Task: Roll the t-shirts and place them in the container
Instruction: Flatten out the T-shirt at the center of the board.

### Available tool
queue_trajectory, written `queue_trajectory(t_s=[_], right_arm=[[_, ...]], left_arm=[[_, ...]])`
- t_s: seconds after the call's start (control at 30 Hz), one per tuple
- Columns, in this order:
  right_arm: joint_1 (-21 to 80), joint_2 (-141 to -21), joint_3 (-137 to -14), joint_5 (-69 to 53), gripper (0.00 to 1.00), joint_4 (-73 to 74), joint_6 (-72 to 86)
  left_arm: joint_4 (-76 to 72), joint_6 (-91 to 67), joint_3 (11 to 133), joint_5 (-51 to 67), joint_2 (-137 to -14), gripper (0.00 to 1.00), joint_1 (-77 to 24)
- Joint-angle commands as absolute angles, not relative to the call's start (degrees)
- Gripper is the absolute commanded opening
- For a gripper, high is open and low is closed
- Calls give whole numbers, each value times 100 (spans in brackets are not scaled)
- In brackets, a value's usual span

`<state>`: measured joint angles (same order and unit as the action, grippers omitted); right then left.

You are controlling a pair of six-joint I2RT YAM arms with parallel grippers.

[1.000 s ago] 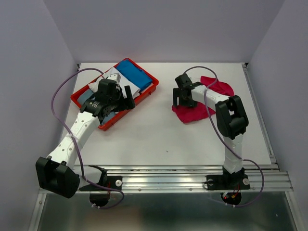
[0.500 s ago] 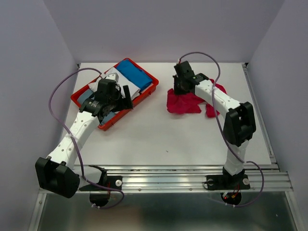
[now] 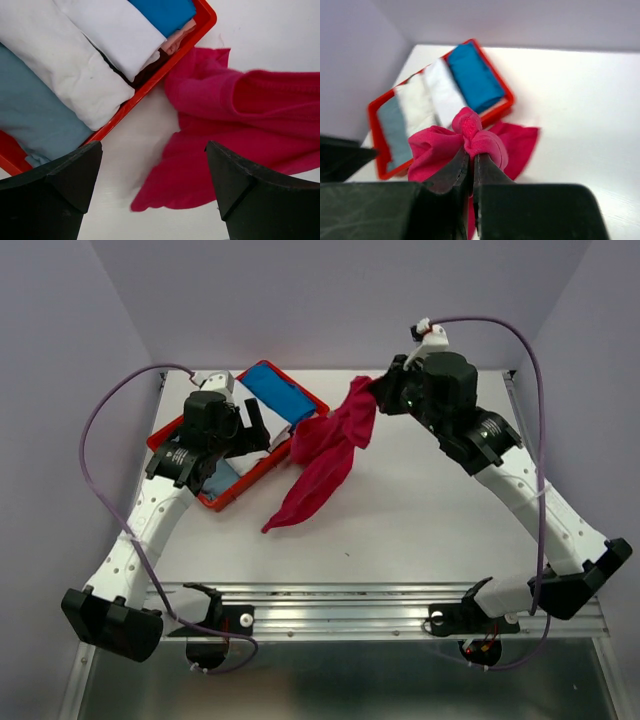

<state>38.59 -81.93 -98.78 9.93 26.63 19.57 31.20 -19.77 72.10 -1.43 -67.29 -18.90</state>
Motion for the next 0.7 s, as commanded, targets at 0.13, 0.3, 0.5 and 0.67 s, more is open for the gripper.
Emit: queue_trajectory(t_s=[0.13,0.3,0.5,0.67], right_arm=[[2761,-6183,-6318,3388,23,1970,2425],[2382,-5845,-5449,3262,57,2266,2917],[2329,-6713,-6062,2632,53,2926,2963],[2820,-7592,-6495,1617,55,2821,2497]], left_arm=[[2883,-1968,7278,254,-6468,96,-1872],[2602,-2179,7058,904,-6845,91,-1916],[2461,-2399,6769,774,-7285,80,-2320],[2364,-2750,6557,739,-7707,77,-2496]])
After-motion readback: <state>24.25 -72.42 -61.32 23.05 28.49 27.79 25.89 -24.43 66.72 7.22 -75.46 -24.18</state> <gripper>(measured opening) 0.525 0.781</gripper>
